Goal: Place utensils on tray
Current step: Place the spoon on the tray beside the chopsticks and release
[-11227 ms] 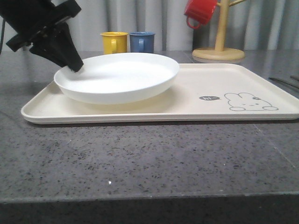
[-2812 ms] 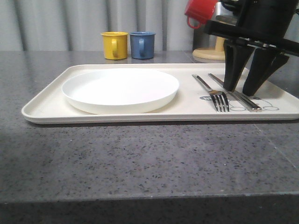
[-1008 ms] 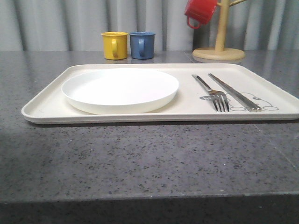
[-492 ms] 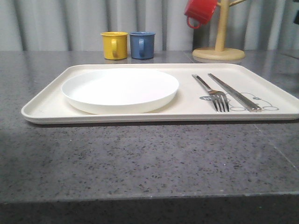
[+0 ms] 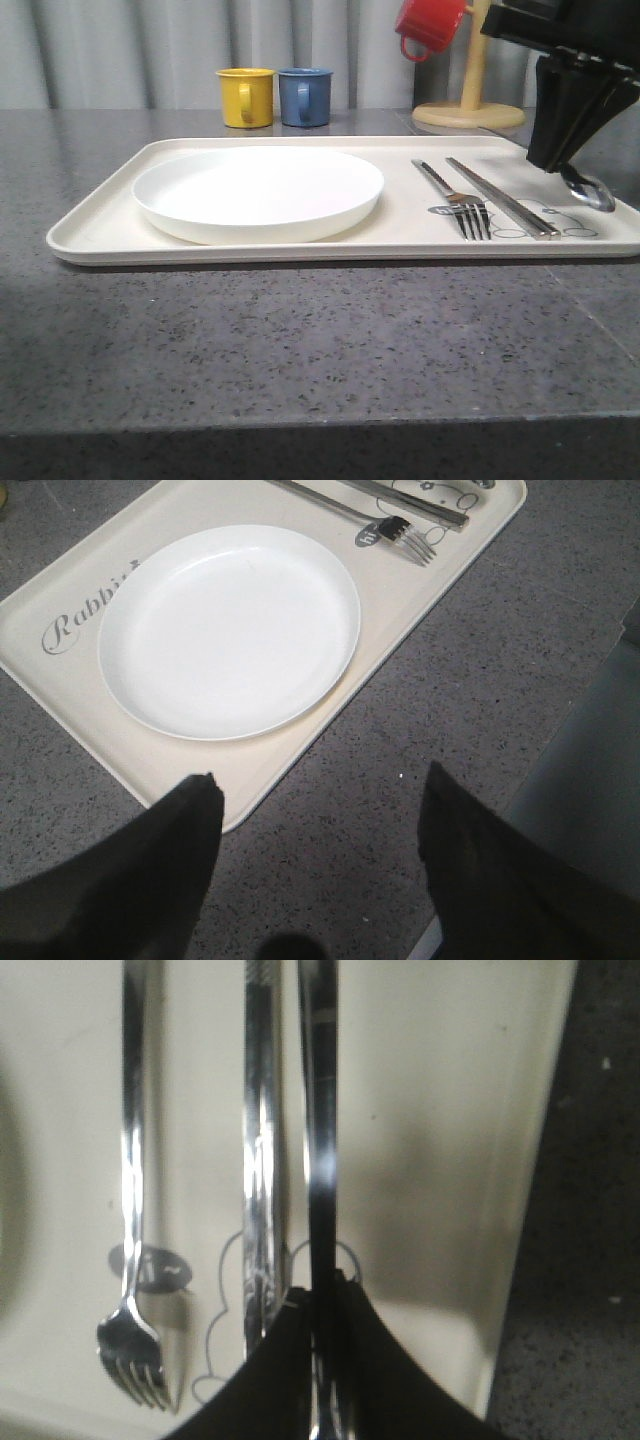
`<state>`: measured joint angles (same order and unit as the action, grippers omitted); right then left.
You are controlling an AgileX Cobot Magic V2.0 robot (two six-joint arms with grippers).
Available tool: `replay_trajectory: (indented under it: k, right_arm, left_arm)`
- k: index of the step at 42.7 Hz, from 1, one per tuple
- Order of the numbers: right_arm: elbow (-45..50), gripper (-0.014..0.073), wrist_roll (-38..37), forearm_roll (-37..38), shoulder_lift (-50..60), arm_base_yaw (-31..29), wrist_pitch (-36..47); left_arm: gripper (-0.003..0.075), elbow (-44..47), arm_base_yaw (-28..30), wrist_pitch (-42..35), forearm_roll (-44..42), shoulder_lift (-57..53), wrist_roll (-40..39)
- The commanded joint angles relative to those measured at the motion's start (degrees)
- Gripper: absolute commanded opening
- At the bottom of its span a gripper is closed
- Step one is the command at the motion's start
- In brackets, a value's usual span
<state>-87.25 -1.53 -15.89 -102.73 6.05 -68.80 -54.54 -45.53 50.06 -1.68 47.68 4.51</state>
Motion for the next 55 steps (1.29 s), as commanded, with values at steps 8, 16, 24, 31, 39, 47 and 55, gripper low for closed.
replay_trajectory:
  k: [8, 16, 24, 31, 39, 47, 55]
  right_arm:
    - [-1.49, 0.0127, -2.48, 1.83, 1.44, -0.19, 4.79]
    - [-1.49, 0.0265, -2.54, 3.82, 0.78, -0.23, 4.51]
    - [-1.49, 0.0314, -2.48, 3.76, 2.28, -0.23, 5.76]
    - [-1.49, 0.0312, 1.53, 3.76, 7.03, 0.28, 6.59]
    - [3.15, 0.0312, 12.52, 5.73, 16.14, 6.65, 6.45]
    - [15.63, 0.0312, 13.25, 9.47, 28.99, 13.03, 10.13]
    - [27.53, 0.0312, 13.25, 8.67, 42.9, 13.37, 15.56]
  left_arm:
    - [0.0417, -1.54, -0.38, -3.9, -0.12, -0.18, -0.46]
    - [0.0417, -1.54, -0.38, -3.9, -0.12, -0.18, -0.46]
    - [0.0417, -1.54, -0.38, -3.9, -0.12, -0.18, -0.46]
    - [0.0417, -1.54, -0.38, -3.9, -0.12, -0.18, -0.46]
    - [0.0417, -1.54, -0.38, -3.9, -0.12, -0.18, -0.46]
    - [0.0417, -1.54, -0.38, -3.9, -0.12, -0.18, -0.46]
    - [0.0417, -1.54, -0.38, -3.9, -0.12, -0.18, -0.46]
